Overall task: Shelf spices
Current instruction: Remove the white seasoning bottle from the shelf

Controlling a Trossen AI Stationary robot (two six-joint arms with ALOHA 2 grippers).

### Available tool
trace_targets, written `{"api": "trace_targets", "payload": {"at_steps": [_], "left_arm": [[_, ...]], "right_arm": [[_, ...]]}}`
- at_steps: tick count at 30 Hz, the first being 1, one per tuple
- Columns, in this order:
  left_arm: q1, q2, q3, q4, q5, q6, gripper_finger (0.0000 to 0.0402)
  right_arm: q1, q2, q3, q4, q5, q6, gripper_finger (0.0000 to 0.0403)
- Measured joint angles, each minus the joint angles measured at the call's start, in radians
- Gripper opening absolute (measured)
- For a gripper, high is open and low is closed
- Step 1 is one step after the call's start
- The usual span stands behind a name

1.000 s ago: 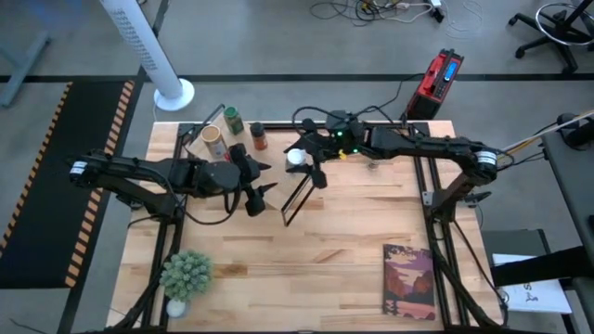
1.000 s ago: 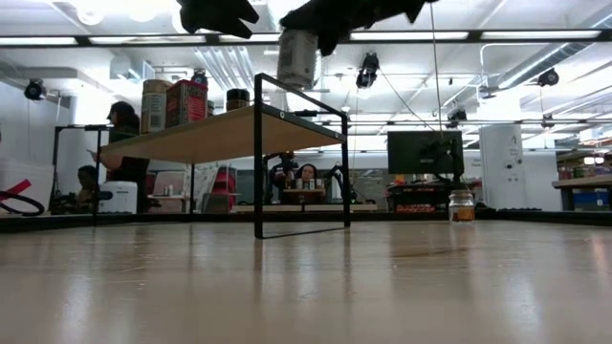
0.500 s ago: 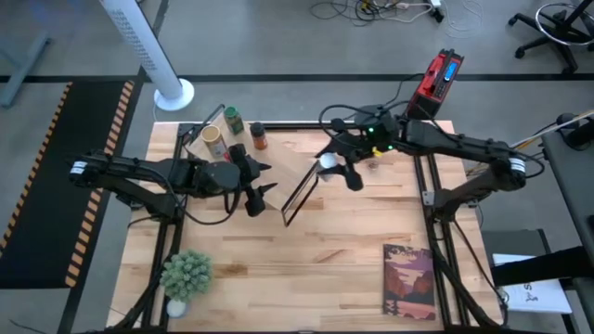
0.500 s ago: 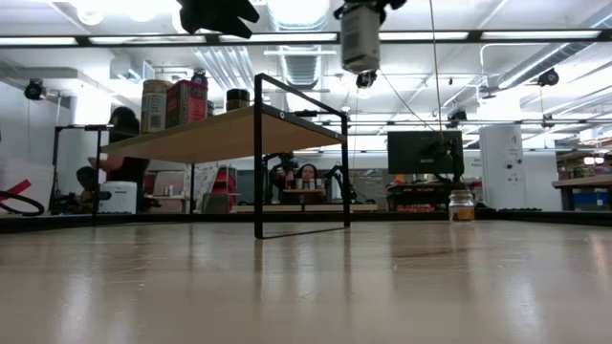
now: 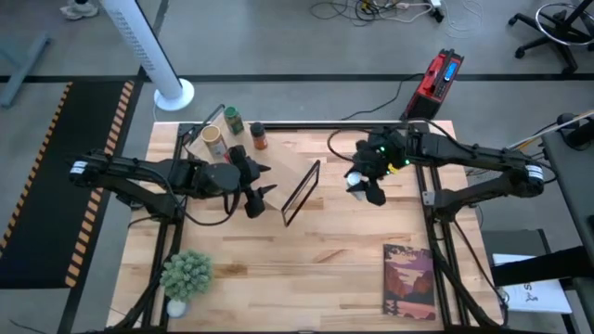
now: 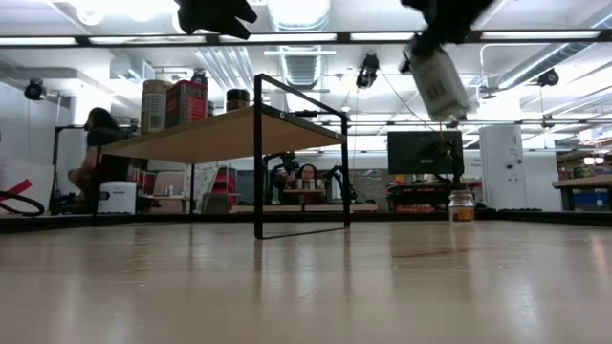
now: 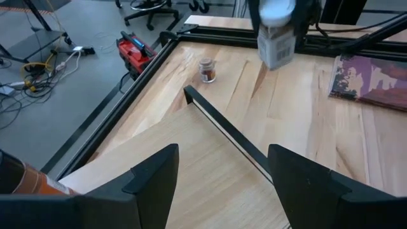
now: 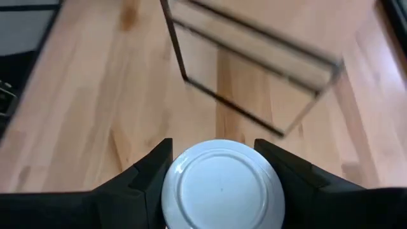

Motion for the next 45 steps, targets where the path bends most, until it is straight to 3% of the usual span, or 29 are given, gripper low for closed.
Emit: {"api": "trace_targets", "payload": {"at_steps": [4,14,17,19,23,32,45], "left_arm": [[0.000,0.000,0.000,-0.003,0.000,0.000,0.0231],[0.000,0.000,0.000,-0.007,0.000,-0.004,0.0231],[0.000,0.000,0.000,-0.007,0.000,-0.005,0.0231],[0.000,0.000,0.000,-0.006,-0.001,-0.005,0.0231],[0.000,0.000,0.000,-0.005,-0.001,-0.005,0.0231],[-0.001,0.000,0.000,-0.005,-0.001,-0.004,0.0231],[-0.001,-0.001,0.000,-0.007,-0.001,0.004,0.0231]], "right_arm": [[0.000,-0.086,-0.172,0.108,0.019,0.046,0.0181],[-0.002,-0.316,-0.504,0.342,0.297,0.076,0.0181],[-0.004,-0.361,-0.580,0.434,0.322,0.108,0.0181],[-0.004,-0.390,-0.599,0.471,0.362,0.134,0.0182],[-0.009,-0.377,-0.610,0.461,0.603,0.355,0.0183],[-0.004,-0.375,-0.616,0.492,0.711,0.447,0.0183],[0.022,-0.388,-0.772,0.599,0.770,0.609,0.0182]]}}
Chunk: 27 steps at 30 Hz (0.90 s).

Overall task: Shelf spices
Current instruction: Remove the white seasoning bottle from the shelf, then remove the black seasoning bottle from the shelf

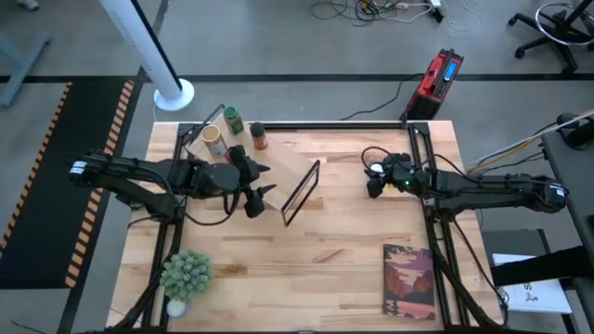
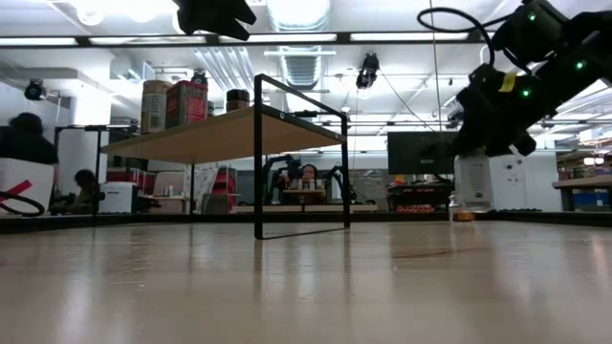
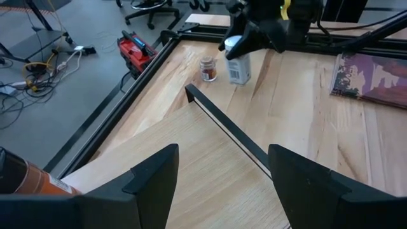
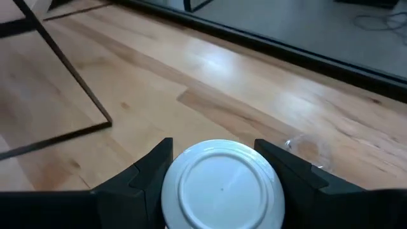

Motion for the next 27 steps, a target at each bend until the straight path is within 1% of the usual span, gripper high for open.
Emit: {"api": "trace_targets", "payload": {"at_steps": [3,6,12,14,18,23,27], "left_arm": [[0.000,0.000,0.000,0.011,-0.001,0.000,0.0231],[-0.002,0.000,-0.016,0.066,-0.001,-0.004,0.0231],[-0.015,0.000,-0.089,0.213,-0.001,-0.023,0.0231],[-0.024,0.000,-0.125,0.272,-0.002,-0.037,0.0231],[-0.052,0.000,-0.194,0.368,-0.002,-0.068,0.0231],[-0.079,-0.005,-0.248,0.381,-0.005,-0.138,0.0231],[-0.111,-0.023,-0.244,0.390,-0.005,-0.150,0.0231]], "right_arm": [[0.010,0.002,-0.025,0.007,0.040,-0.002,0.0182],[0.013,0.002,-0.029,0.018,0.070,-0.012,0.0186],[0.013,0.003,-0.028,0.003,0.049,-0.052,0.0192],[0.013,0.003,-0.028,-0.004,0.033,-0.052,0.0198],[0.013,0.011,-0.028,0.000,0.033,-0.052,0.0216],[0.013,0.009,-0.029,0.004,0.034,-0.053,0.0234],[0.013,-0.015,-0.010,0.026,0.042,-0.079,0.0245]]}}
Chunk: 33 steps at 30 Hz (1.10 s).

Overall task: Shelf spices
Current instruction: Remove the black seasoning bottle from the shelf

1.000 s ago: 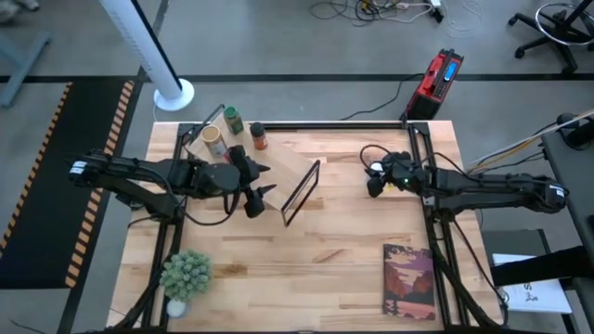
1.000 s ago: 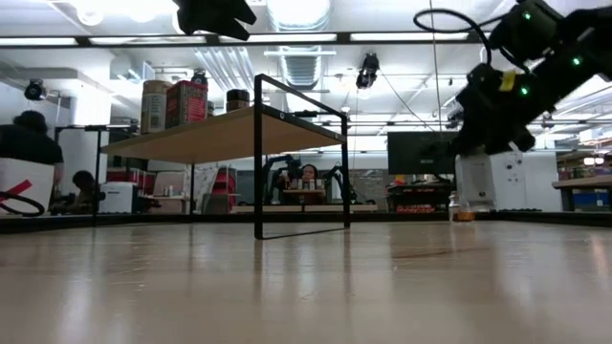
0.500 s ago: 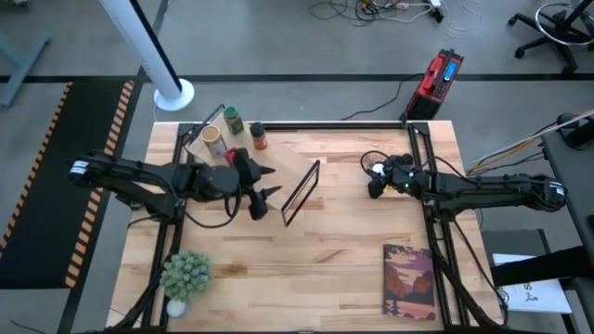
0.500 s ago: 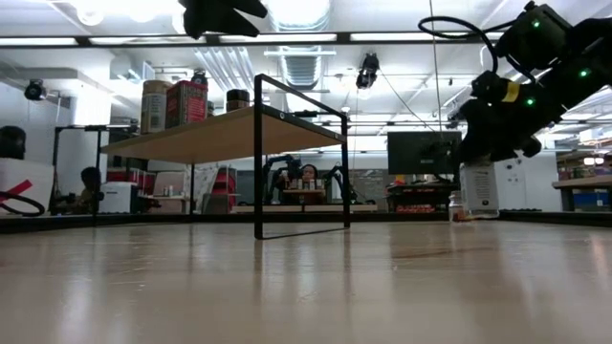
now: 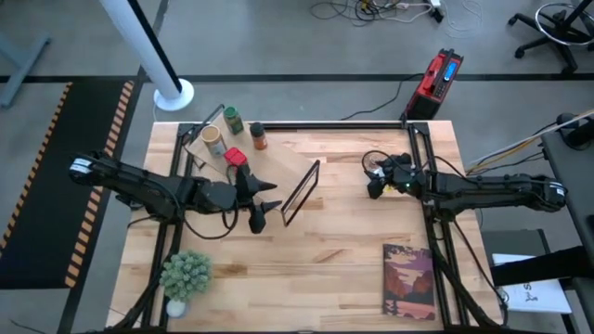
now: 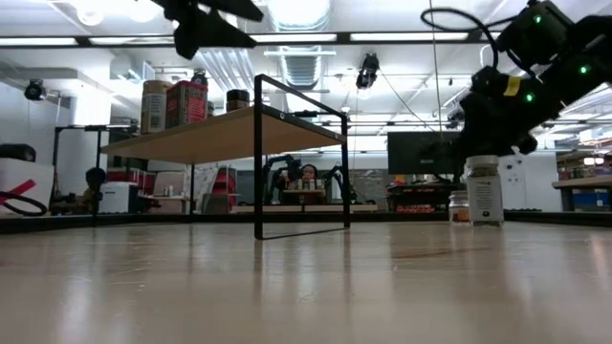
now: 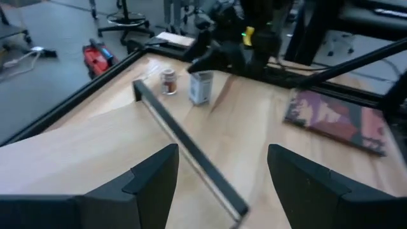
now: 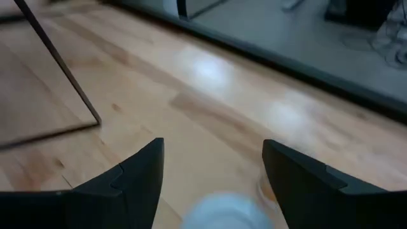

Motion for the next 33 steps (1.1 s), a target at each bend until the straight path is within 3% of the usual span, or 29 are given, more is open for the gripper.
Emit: {"api": "trace_targets", "payload": {"at_steps": [3,9,13,15,23,30,33], "left_arm": [[-0.030,-0.016,0.021,0.003,-0.020,0.012,0.0231],[-0.091,-0.043,0.076,-0.035,-0.208,0.092,0.0231],[-0.112,-0.069,0.098,-0.089,-0.325,0.116,0.0231],[-0.115,-0.087,0.097,-0.107,-0.337,0.116,0.0231],[-0.115,-0.181,0.079,-0.182,-0.407,0.132,0.0231],[-0.114,-0.291,0.050,-0.223,-0.419,0.126,0.0231],[-0.114,-0.325,0.050,-0.245,-0.421,0.109,0.0231]], "right_arm": [[0.000,-0.005,0.041,-0.002,0.001,-0.036,0.0251],[0.000,0.004,0.157,0.017,-0.001,-0.128,0.0249],[0.000,0.022,0.221,0.125,-0.140,-0.188,0.0243],[0.001,0.039,0.247,0.164,-0.237,-0.209,0.0240],[0.001,0.172,0.359,0.283,-0.442,-0.315,0.0226],[-0.031,0.365,0.498,0.339,-0.456,-0.418,0.0229],[-0.062,0.465,0.577,0.337,-0.534,-0.456,0.0234]]}}
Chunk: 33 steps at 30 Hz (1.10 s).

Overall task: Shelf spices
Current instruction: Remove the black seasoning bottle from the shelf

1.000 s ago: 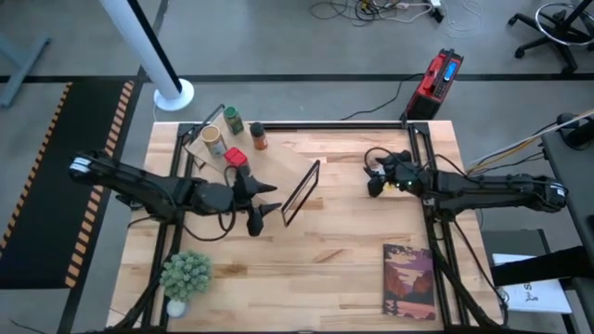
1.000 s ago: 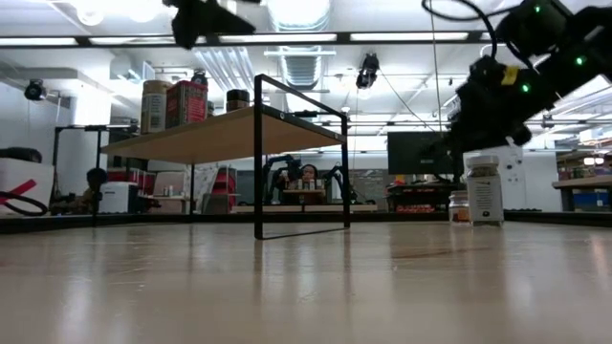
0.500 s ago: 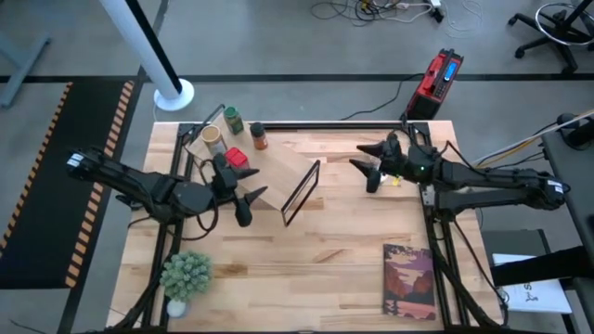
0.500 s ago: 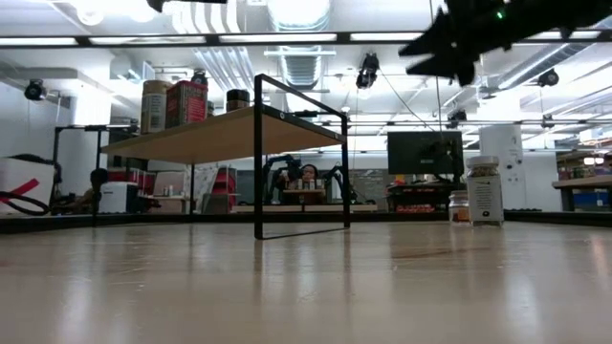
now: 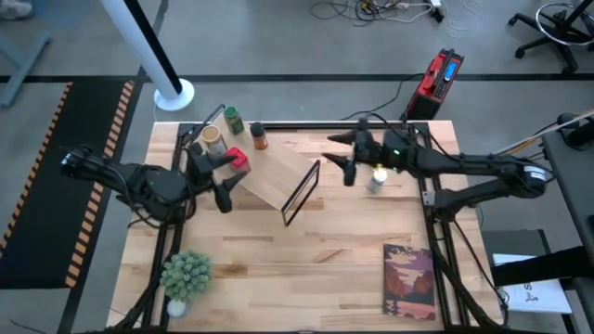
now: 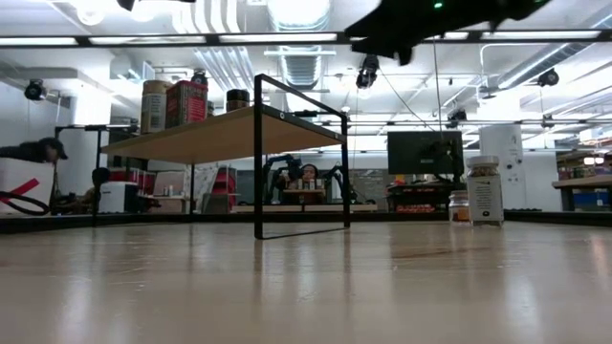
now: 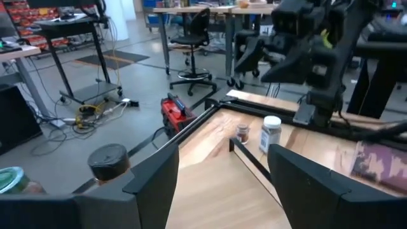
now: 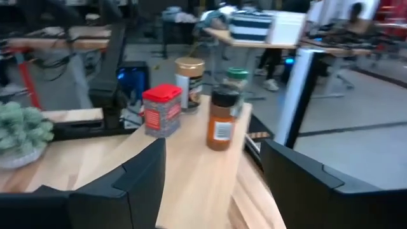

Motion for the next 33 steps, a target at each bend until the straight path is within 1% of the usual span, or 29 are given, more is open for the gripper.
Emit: {"api": "trace_targets", "payload": {"at_steps": [2,4,9,12,14,17,22,24,26,28,33], "left_arm": [[0.000,-0.015,0.000,-0.011,-0.016,-0.001,0.0231],[0.000,-0.022,0.000,-0.019,-0.050,-0.001,0.0231],[0.001,-0.027,0.000,-0.024,-0.191,0.010,0.0231],[0.001,-0.027,0.000,-0.026,-0.207,0.034,0.0231],[0.002,-0.028,0.000,-0.030,-0.236,0.056,0.0231],[0.008,-0.024,0.000,-0.034,-0.281,0.089,0.0231],[0.034,-0.029,0.000,-0.040,-0.266,0.113,0.0231],[0.042,-0.046,0.000,-0.050,-0.226,0.112,0.0231],[0.045,-0.067,0.000,-0.062,-0.192,0.107,0.0231],[0.046,-0.086,0.000,-0.071,-0.184,0.106,0.0231],[0.047,-0.118,0.000,-0.080,-0.181,0.091,0.0231]], "right_arm": [[-0.021,0.069,0.055,0.002,-0.068,-0.019,0.0235],[-0.040,0.137,0.115,0.006,-0.108,-0.032,0.0235],[-0.090,0.311,0.269,0.004,-0.185,-0.041,0.0229],[-0.096,0.390,0.358,-0.001,-0.210,-0.022,0.0231],[-0.095,0.432,0.411,-0.011,-0.213,-0.020,0.0235],[-0.098,0.485,0.475,-0.071,-0.212,-0.056,0.0244],[-0.125,0.556,0.548,-0.093,-0.224,-0.101,0.0252],[-0.155,0.585,0.576,-0.092,-0.273,-0.096,0.0252],[-0.191,0.616,0.606,-0.095,-0.355,-0.065,0.0252],[-0.221,0.653,0.644,-0.099,-0.418,-0.041,0.0254],[-0.254,0.721,0.738,-0.165,-0.513,-0.044,0.0254]]}}
